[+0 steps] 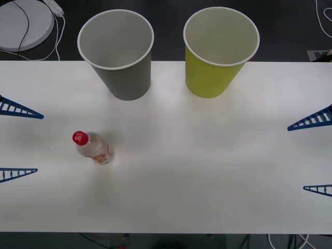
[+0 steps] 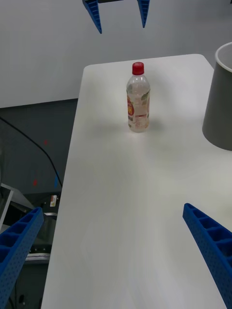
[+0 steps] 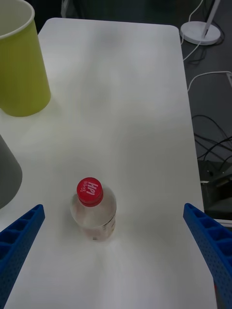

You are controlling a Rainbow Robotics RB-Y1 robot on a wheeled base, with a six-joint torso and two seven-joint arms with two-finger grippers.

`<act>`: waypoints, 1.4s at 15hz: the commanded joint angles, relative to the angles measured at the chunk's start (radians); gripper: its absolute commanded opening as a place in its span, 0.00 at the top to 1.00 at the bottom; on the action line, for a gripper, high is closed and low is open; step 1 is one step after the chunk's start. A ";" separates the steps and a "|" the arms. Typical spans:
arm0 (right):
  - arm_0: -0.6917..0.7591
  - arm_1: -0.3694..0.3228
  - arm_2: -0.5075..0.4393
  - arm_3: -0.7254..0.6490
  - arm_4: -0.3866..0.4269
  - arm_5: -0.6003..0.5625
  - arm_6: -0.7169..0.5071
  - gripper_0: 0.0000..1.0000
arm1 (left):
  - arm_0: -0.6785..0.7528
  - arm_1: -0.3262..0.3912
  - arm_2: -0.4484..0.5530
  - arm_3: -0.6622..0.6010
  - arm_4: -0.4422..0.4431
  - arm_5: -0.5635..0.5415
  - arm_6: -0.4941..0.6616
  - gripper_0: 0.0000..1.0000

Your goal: Put the can into the green bin and the plastic bottle into the gray bin

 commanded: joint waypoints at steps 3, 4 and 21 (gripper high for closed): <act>0.000 0.000 0.000 0.000 0.000 0.000 0.000 0.00 | 0.000 0.000 0.000 0.000 0.000 0.000 0.000 0.00; 0.000 0.000 0.000 0.000 0.000 0.000 0.000 0.00 | 0.018 -0.015 -0.011 0.008 0.000 -0.002 -0.002 0.00; 0.000 0.000 0.000 0.000 0.000 0.000 0.000 0.00 | 0.023 -0.083 -0.021 0.238 0.008 -0.101 -0.199 0.00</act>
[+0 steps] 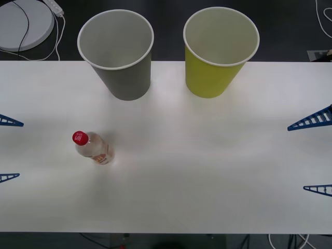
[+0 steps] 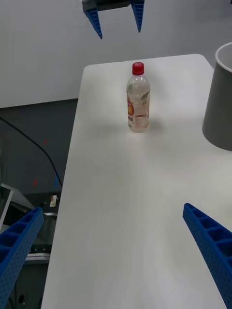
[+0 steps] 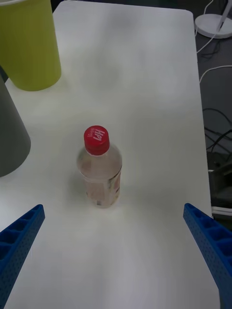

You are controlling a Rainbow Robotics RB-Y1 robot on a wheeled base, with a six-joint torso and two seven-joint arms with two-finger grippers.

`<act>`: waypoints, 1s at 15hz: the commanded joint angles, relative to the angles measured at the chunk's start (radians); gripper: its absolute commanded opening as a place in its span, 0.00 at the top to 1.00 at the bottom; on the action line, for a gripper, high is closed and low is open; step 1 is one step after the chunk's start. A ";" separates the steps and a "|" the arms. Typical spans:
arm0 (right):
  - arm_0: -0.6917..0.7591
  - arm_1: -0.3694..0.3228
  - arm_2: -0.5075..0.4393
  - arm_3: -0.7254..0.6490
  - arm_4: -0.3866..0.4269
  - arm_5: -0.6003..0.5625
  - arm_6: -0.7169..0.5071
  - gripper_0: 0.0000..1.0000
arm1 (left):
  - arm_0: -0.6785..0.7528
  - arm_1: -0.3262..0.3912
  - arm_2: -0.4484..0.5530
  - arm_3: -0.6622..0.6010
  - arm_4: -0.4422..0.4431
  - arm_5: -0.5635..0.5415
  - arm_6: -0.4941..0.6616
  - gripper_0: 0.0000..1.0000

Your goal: Put the can into the green bin and the plastic bottle into the gray bin

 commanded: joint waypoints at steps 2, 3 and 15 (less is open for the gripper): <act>0.000 0.000 0.000 0.000 0.000 0.000 0.000 0.00 | -0.003 -0.057 -0.054 0.074 0.038 -0.020 -0.071 0.00; 0.000 0.000 0.000 0.000 0.000 0.000 0.000 0.00 | -0.010 -0.069 -0.081 0.103 0.060 -0.018 -0.078 0.00; 0.000 0.000 0.000 0.000 0.000 0.000 0.000 0.00 | -0.052 -0.258 -0.138 0.192 -0.029 0.046 -0.161 0.00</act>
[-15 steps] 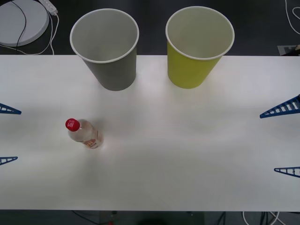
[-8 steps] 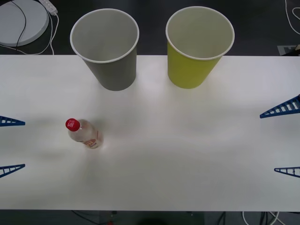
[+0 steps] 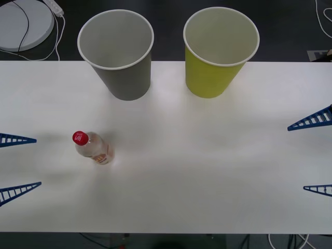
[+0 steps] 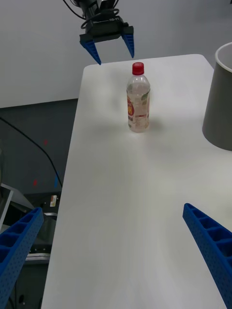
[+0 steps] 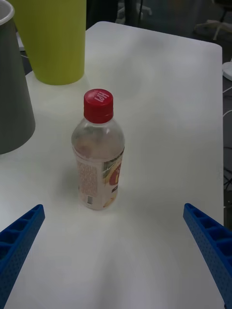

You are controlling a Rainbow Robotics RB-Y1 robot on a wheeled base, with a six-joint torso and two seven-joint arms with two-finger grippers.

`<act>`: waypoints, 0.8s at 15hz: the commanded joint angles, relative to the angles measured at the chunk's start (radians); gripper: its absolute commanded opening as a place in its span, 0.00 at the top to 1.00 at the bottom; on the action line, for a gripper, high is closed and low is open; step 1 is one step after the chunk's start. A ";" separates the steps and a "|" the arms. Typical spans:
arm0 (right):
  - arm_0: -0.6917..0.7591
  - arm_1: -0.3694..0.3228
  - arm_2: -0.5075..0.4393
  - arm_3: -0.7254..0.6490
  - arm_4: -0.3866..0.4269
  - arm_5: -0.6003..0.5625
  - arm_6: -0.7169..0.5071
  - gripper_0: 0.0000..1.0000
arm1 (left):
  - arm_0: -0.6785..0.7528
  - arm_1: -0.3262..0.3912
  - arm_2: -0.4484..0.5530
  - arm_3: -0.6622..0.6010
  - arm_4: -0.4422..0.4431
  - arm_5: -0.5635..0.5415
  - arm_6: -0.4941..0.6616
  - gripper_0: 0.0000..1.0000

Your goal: Put the can into the green bin and the plastic bottle into the gray bin

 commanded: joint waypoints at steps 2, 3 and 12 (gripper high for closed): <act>0.000 0.000 0.000 0.000 0.000 0.000 0.000 0.00 | -0.002 -0.055 -0.001 0.001 -0.047 0.035 -0.047 0.00; 0.000 0.000 0.000 0.000 0.000 0.000 0.000 0.00 | -0.005 -0.067 -0.001 0.001 -0.057 0.043 -0.054 0.00; 0.000 0.000 0.000 0.000 0.000 0.000 0.000 0.00 | -0.040 -0.193 -0.015 0.003 -0.129 0.100 -0.080 0.00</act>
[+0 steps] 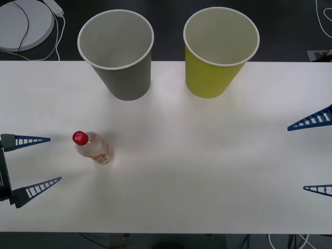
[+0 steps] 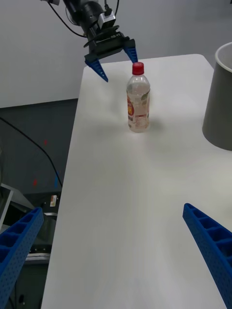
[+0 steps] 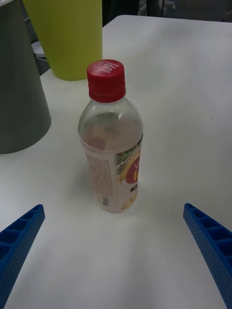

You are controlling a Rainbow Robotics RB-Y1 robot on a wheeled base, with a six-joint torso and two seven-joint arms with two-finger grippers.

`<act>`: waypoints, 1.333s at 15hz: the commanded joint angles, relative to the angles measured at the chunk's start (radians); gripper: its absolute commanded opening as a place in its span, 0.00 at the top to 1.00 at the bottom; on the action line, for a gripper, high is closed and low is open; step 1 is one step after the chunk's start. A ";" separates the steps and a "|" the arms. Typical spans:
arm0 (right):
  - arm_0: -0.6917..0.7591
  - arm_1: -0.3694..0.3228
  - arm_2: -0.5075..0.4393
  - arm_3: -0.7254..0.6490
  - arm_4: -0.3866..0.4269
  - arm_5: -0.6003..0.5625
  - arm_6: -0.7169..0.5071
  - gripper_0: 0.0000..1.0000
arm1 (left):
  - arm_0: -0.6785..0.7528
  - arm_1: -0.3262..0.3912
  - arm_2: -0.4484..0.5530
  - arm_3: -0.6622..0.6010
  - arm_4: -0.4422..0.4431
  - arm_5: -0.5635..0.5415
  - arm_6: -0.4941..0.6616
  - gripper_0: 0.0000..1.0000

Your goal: Put the can into the green bin and the plastic bottle into the gray bin

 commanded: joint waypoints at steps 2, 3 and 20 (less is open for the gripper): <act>0.000 0.000 0.000 0.000 0.000 0.000 0.000 0.00 | -0.023 -0.025 -0.033 0.000 -0.003 0.024 -0.006 0.00; 0.000 0.000 0.000 0.000 0.000 0.000 0.000 0.00 | -0.030 -0.030 -0.042 0.000 -0.005 0.029 -0.008 0.00; 0.000 0.000 0.000 0.000 0.000 0.000 0.000 0.00 | -0.145 -0.158 -0.169 0.000 -0.046 0.144 0.015 0.00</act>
